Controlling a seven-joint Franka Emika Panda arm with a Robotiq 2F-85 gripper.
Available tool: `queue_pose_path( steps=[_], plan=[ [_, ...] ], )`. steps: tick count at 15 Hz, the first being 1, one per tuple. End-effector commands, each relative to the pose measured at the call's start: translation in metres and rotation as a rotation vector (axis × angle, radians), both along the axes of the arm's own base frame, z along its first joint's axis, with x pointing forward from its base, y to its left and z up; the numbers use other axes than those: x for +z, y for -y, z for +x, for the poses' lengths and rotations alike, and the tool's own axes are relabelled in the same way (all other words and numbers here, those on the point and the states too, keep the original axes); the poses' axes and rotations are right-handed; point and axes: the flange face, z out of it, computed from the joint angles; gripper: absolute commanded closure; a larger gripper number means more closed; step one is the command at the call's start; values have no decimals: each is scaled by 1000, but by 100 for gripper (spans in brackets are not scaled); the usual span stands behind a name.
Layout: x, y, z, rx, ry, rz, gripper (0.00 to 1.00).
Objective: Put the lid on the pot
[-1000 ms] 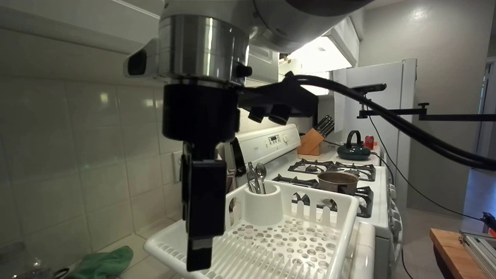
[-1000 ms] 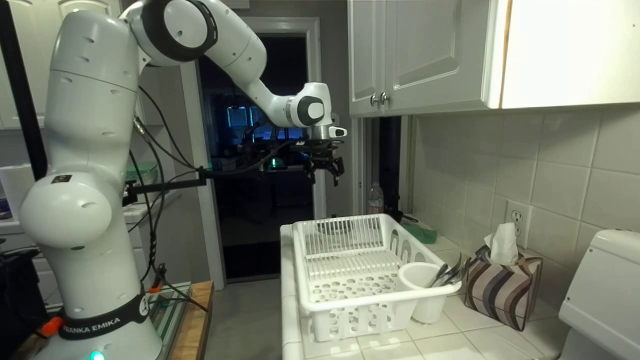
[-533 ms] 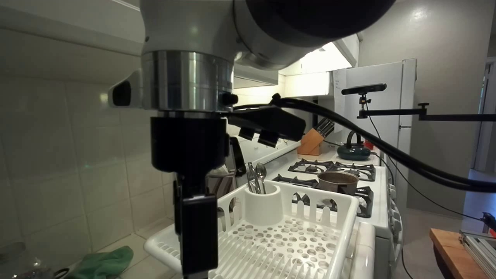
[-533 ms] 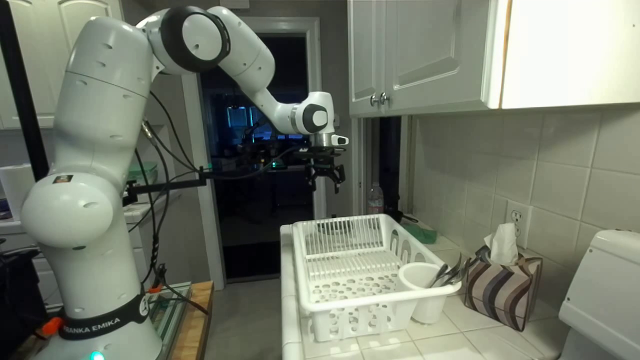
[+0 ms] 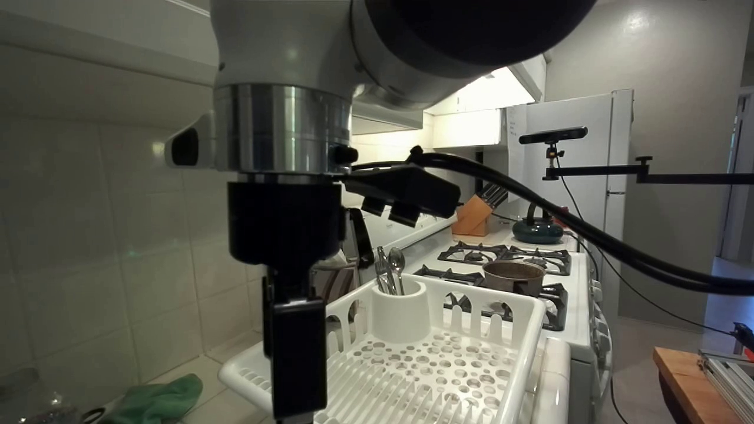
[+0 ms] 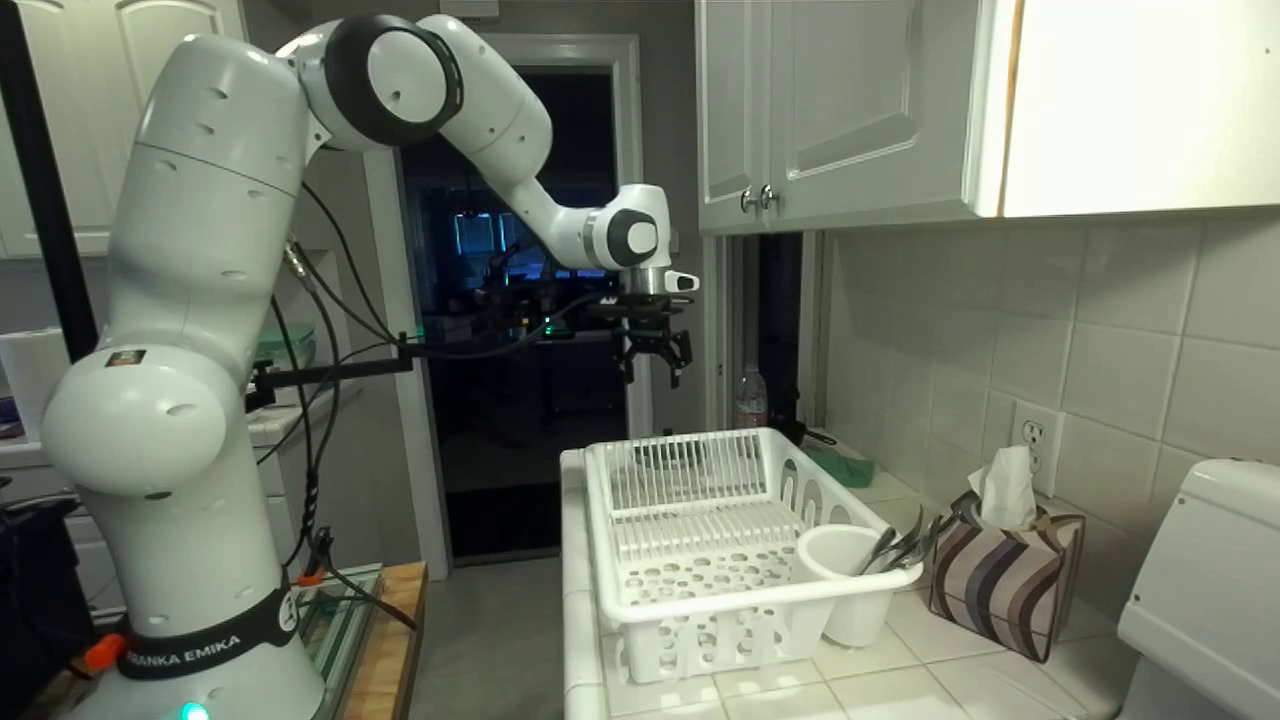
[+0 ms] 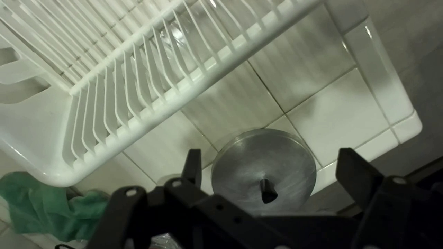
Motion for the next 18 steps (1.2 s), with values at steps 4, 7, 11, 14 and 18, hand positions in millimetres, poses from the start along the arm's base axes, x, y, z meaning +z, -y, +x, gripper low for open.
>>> queue_pose_path(
  steps=[4,7,11,14,18],
  plan=[
    [-11,-22,-3,67,-10,40,0],
    [-12,-31,-8,97,-10,39,0],
    [-9,-48,-11,130,15,85,0],
    [-5,-59,-13,157,32,119,0],
    [-10,-65,-10,182,39,149,0]
  ],
)
